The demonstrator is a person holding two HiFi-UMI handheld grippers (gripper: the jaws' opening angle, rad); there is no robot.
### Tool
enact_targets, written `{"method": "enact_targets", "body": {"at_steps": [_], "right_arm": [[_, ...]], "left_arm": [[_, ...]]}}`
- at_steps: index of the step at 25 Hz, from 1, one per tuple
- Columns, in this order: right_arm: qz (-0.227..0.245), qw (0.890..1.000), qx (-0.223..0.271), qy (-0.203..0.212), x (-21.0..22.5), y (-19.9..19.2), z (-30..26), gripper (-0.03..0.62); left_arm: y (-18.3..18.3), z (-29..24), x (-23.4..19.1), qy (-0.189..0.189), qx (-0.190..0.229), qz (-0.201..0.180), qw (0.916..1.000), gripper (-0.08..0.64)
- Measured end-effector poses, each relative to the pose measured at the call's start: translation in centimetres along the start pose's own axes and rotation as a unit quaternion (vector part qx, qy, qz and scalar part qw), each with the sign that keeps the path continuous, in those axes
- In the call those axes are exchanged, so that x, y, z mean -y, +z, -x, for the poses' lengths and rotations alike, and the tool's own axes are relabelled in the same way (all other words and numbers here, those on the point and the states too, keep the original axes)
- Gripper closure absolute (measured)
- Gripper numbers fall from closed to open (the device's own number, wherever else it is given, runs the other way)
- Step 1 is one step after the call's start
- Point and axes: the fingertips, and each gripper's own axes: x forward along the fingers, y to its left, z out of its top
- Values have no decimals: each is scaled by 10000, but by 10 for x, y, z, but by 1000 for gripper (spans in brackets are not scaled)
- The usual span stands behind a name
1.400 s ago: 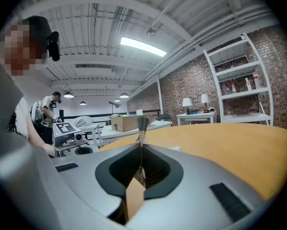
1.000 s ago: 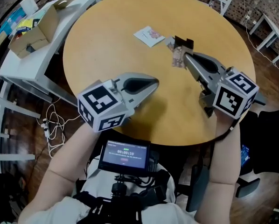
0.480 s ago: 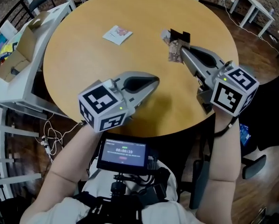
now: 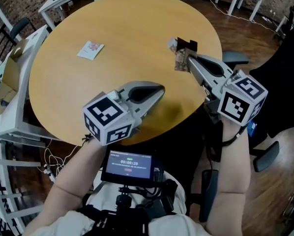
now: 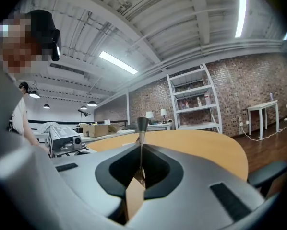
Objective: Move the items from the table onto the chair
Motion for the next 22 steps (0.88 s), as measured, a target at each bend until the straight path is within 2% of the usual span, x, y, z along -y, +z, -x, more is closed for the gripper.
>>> {"method": "enact_targets", "body": {"at_steps": [13, 22], "right_arm": [[-294, 9941, 294, -1001, 55, -10, 123, 580], [-435, 9844, 347, -1668, 84, -20, 200, 580]], "left_arm": [[15, -81, 61, -714, -65, -54, 9974, 554], [26, -112, 79, -827, -73, -41, 9965, 554]]}}
